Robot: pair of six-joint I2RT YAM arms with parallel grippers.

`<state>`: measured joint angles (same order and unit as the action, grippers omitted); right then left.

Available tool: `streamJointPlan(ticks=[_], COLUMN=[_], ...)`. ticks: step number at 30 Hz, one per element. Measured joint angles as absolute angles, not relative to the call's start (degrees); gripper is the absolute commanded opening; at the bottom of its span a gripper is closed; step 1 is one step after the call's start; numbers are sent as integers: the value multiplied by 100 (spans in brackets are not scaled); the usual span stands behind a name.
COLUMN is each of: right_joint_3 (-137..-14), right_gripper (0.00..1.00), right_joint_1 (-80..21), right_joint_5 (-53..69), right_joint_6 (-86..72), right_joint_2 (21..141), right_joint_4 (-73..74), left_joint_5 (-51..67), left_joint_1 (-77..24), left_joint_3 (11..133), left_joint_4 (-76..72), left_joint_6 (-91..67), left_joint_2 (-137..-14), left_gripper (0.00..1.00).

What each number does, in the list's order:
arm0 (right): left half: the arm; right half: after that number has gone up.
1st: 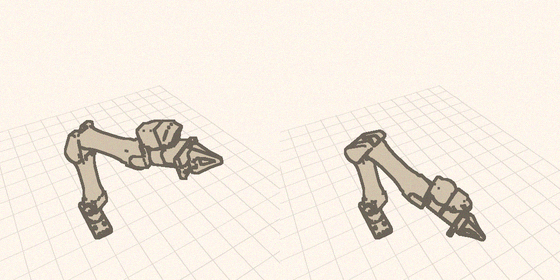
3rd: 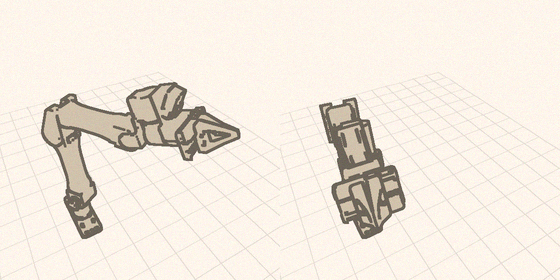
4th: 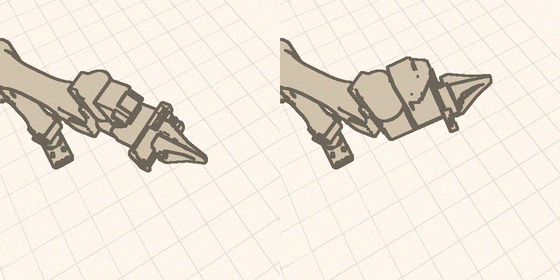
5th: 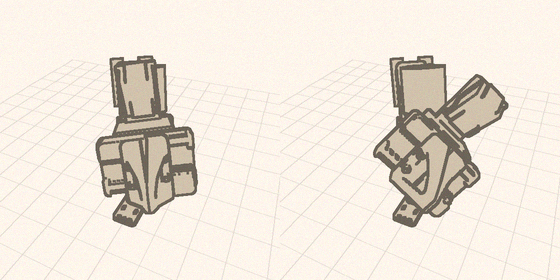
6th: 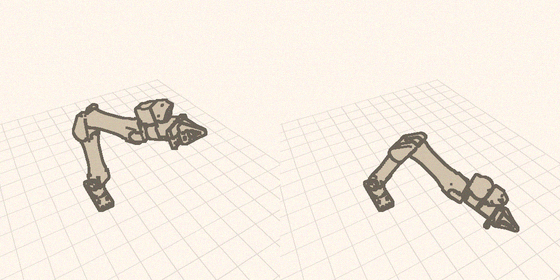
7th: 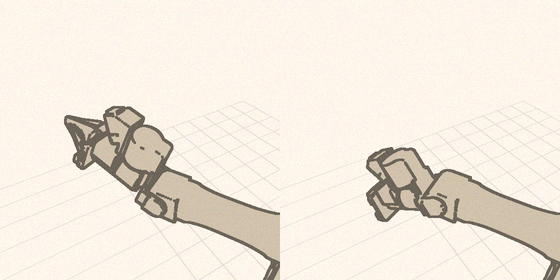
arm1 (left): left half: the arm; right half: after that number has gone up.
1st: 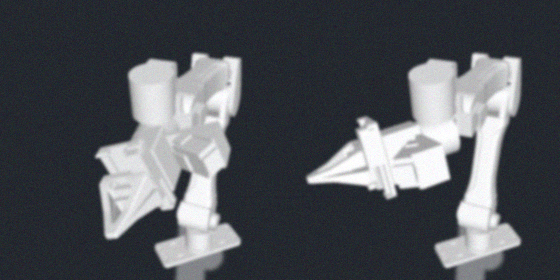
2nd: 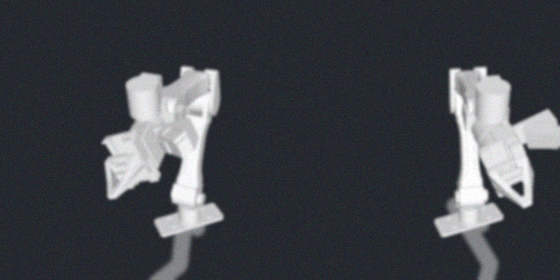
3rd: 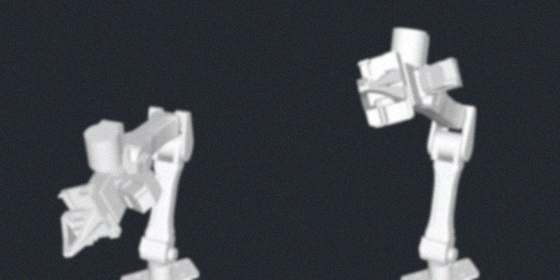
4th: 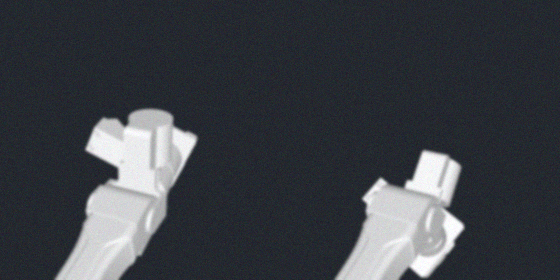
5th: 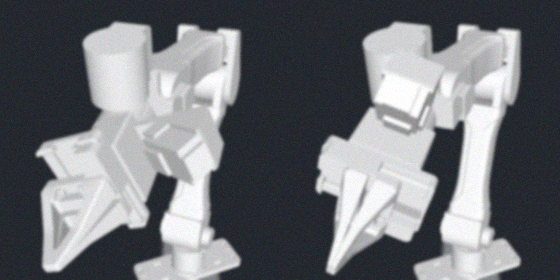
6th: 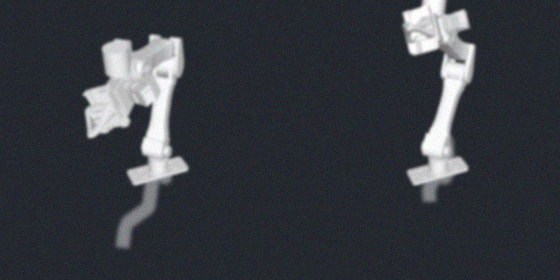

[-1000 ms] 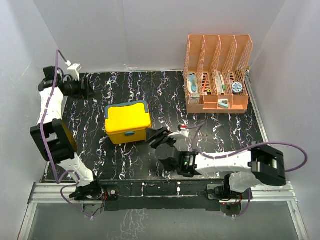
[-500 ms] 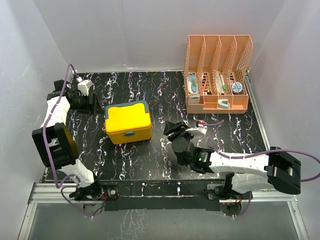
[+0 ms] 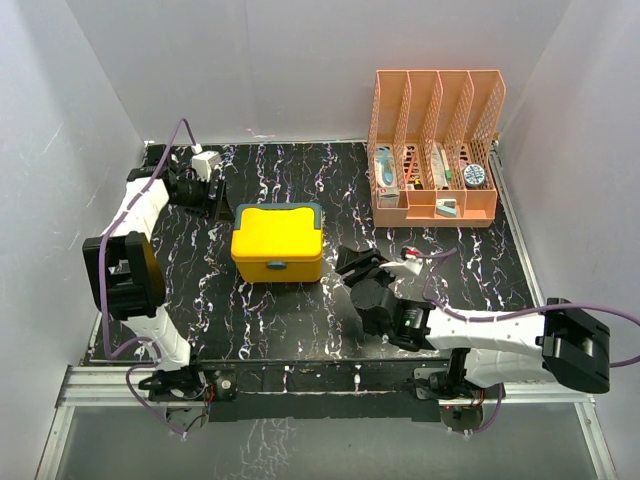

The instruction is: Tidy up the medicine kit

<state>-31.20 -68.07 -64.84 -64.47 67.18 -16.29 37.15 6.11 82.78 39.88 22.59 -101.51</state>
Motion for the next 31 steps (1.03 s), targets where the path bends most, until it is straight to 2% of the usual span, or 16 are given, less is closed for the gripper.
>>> streamJointPlan(ticks=[3,4,5,6,7,13,18,22,31], right_joint_3=[-3094,-3092,-3092,-3089,-3089,-3293,-3739,-4066,-4449], right_gripper=[54,60,76,95,98,98,98,98,98], right_joint_1=[-6807,-6807,-6807,-6805,-6792,-6311,-5225,-4661,-4397], right_joint_5=[-6530,-6554,-6578,-6606,-6630,-6670,-6066,-5540,-4672], right_joint_6=[-6475,-6477,-6469,-6449,-6431,-5854,-4678,-3892,-2827], right_joint_2=[6571,6525,6482,6431,6386,6396,6731,7295,8499], right_joint_4=[-1496,-1457,-1417,-1372,-1339,-768,-947,-1201,-1566], left_joint_5=[3669,3649,3632,3607,3570,3312,2644,2318,2032], left_joint_1=[615,620,624,631,648,821,945,958,958], left_joint_3=[8276,8261,8237,8193,8121,7334,6224,5769,4790], left_joint_4=[3951,3918,3870,3791,3699,2967,1721,893,-628], left_joint_6=[2161,2126,2097,2062,2023,1603,899,668,429], left_joint_2=[-10204,-10202,-10186,-10165,-10125,-9443,-8525,-8296,-8239], left_gripper=[82,95,98,99,99,99,99,99,99])
